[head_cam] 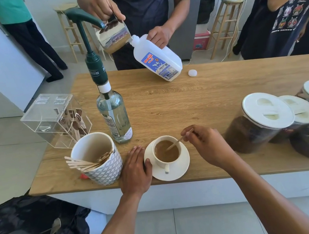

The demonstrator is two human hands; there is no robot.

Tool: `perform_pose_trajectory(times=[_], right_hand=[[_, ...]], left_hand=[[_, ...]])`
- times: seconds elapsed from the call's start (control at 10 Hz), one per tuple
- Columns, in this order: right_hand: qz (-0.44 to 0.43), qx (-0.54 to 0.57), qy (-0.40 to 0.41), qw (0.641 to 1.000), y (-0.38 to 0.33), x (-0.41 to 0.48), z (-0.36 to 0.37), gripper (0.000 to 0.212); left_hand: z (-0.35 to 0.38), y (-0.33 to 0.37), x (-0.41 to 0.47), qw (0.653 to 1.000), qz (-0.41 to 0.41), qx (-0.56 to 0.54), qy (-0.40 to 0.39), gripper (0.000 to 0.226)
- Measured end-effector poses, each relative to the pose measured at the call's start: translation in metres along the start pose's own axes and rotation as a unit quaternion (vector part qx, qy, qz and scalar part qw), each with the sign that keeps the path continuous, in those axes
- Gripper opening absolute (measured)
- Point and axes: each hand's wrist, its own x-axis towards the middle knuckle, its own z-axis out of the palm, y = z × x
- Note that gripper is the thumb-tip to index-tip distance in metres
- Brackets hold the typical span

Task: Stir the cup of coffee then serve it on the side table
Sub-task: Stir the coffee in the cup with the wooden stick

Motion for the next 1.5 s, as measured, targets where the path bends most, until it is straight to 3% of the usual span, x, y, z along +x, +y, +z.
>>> perform_pose_trajectory(times=[0.2, 0.3, 0.4, 0.6, 0.7, 0.8, 1.5], right_hand=[[0.001, 0.004, 0.043, 0.999, 0.0009, -0.0004, -0.0021, 0.020], [-0.008, -0.011, 0.003, 1.000, -0.0017, -0.0019, 0.0015, 0.019], [0.006, -0.006, 0.037, 0.999, 0.0008, -0.0004, -0.0009, 0.021], [-0.008, -0.002, 0.009, 1.000, 0.0009, -0.0019, 0.0013, 0.025], [0.004, 0.001, 0.044, 0.999, 0.0029, 0.0003, -0.0021, 0.023], [-0.002, -0.004, 0.010, 1.000, 0.0002, -0.0008, 0.0001, 0.022], [0.013, 0.003, 0.054, 0.998, 0.0016, -0.0027, -0.0011, 0.025]], left_hand=[[0.0009, 0.0007, 0.0011, 1.000, 0.001, 0.001, -0.002, 0.053], [0.0005, -0.0001, 0.0007, 1.000, -0.001, -0.001, -0.003, 0.052], [0.0014, 0.0014, 0.0005, 1.000, 0.002, -0.004, -0.004, 0.052], [0.0009, 0.0009, 0.0005, 1.000, 0.003, -0.008, -0.002, 0.052], [0.0007, 0.0021, 0.0018, 1.000, 0.004, -0.009, 0.000, 0.052], [0.0009, -0.0001, 0.0015, 1.000, 0.001, -0.006, -0.004, 0.052], [0.0024, -0.0010, 0.0023, 1.000, -0.002, 0.000, -0.010, 0.054]])
